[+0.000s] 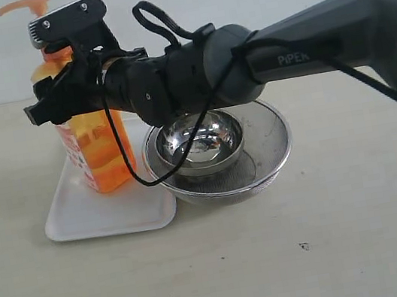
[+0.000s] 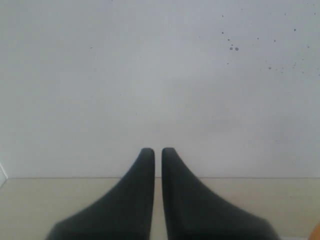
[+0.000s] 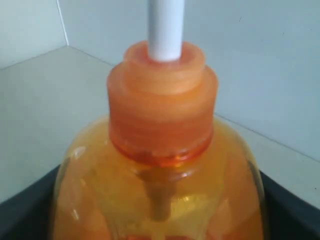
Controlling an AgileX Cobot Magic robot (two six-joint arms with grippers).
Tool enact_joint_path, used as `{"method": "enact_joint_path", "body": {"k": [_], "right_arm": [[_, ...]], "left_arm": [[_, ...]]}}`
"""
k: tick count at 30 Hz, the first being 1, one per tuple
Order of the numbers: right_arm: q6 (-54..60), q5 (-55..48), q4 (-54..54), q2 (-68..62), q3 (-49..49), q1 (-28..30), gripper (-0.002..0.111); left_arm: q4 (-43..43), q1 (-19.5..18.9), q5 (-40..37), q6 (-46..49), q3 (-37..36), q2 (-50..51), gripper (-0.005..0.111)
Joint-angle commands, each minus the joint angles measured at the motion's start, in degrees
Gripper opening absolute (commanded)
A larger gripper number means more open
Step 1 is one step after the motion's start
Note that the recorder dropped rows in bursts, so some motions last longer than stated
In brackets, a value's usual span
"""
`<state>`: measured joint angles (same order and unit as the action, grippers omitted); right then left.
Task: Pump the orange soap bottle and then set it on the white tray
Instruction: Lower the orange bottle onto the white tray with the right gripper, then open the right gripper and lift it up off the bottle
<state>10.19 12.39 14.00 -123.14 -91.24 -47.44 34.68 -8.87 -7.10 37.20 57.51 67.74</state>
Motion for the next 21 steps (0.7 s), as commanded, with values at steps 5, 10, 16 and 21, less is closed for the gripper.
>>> {"method": "enact_joint_path", "body": {"k": [5, 10, 16, 21], "right_arm": [[0.0, 4.9, 0.8, 1.3, -0.9, 0.0, 0.099], [0.0, 4.9, 0.8, 1.3, -0.9, 0.0, 0.100], [0.0, -0.2, 0.8, 3.3, -0.9, 0.0, 0.100], [1.3, -5.7, 0.8, 8.1, -0.9, 0.0, 0.100]], "left_arm": [[0.6, -0.2, -0.4, -0.4, -0.3, 0.1, 0.005], [0.6, -0.2, -0.4, -0.4, -0.3, 0.1, 0.005], [0.6, -0.2, -0.2, -0.4, -0.3, 0.1, 0.005], [0.6, -0.2, -0.2, -0.4, -0.3, 1.4, 0.005]]}}
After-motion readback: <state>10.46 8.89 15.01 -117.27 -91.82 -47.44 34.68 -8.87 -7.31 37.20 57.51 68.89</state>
